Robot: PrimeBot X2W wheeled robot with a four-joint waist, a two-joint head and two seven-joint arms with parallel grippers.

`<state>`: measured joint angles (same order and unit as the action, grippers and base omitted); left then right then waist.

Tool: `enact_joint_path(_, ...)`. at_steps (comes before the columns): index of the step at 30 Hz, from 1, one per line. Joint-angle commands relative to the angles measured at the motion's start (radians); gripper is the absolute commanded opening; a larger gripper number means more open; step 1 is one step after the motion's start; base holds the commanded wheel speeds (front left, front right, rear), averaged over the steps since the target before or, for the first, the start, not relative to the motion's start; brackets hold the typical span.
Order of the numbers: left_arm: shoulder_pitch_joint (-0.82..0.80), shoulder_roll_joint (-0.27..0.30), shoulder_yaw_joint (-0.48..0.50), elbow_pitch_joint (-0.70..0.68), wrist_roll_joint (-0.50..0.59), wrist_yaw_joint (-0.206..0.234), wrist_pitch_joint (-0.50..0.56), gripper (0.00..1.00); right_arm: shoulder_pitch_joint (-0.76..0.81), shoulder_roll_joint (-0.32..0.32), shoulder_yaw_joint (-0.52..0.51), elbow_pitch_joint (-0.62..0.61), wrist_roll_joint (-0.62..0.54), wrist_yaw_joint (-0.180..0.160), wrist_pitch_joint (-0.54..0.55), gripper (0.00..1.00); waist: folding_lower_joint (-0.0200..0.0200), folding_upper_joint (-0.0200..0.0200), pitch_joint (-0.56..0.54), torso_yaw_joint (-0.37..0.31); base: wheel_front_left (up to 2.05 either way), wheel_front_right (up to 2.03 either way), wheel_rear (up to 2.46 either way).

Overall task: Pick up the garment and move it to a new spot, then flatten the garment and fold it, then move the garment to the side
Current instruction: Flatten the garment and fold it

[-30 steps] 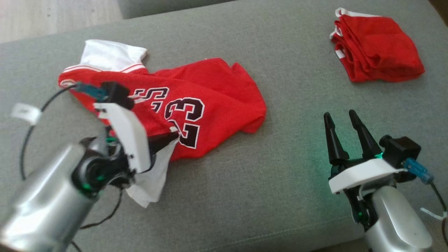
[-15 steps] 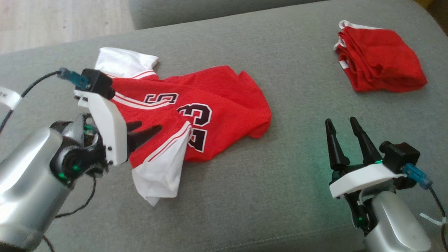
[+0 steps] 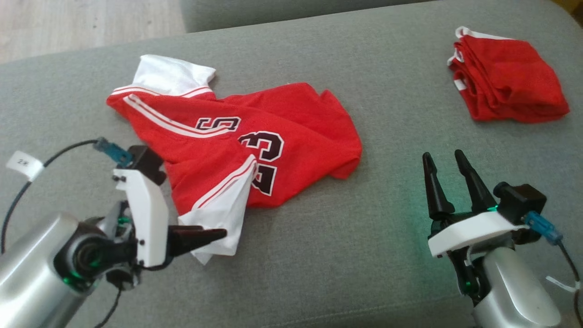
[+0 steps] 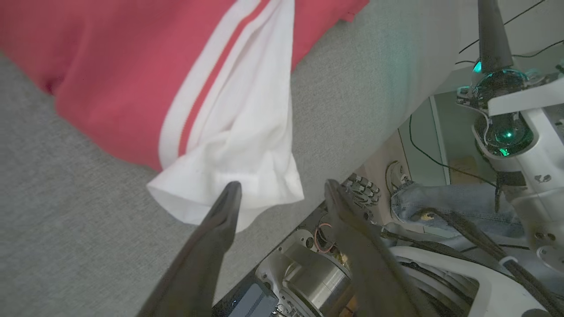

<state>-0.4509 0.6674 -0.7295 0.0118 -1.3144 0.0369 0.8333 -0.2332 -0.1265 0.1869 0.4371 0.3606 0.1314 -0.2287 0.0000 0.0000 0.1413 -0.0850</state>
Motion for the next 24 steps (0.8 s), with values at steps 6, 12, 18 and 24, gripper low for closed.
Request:
enact_joint_path(6, -0.030, 0.082, 0.088, 0.026, -0.048, 0.003, 0.017, 1.00, -0.019, 0.003, 0.024, -0.027, 0.005, -0.001, -0.006, 1.00, 0.0000, 0.0000, -0.004, -0.033, 0.00, 0.00, 0.00)
enact_joint_path(12, 0.005, 0.137, 0.124, -0.017, -0.085, 0.017, 0.022, 1.00, -0.005, -0.001, 0.015, -0.024, 0.006, -0.001, -0.011, 1.00, 0.0000, 0.0000, -0.008, -0.038, 0.00, 0.00, 0.00)
enact_joint_path(18, 0.035, 0.126, 0.126, -0.019, -0.105, 0.030, 0.013, 1.00, -0.014, 0.005, 0.024, -0.025, 0.005, -0.001, -0.008, 1.00, 0.0000, 0.0000, -0.001, -0.037, 0.00, 0.00, 0.00)
enact_joint_path(24, 0.017, 0.079, 0.134, 0.039, -0.117, 0.022, -0.008, 1.00, -0.025, 0.000, 0.032, -0.026, 0.006, -0.001, -0.006, 1.00, 0.0000, 0.0000, 0.008, -0.042, 0.00, 0.00, 0.00)
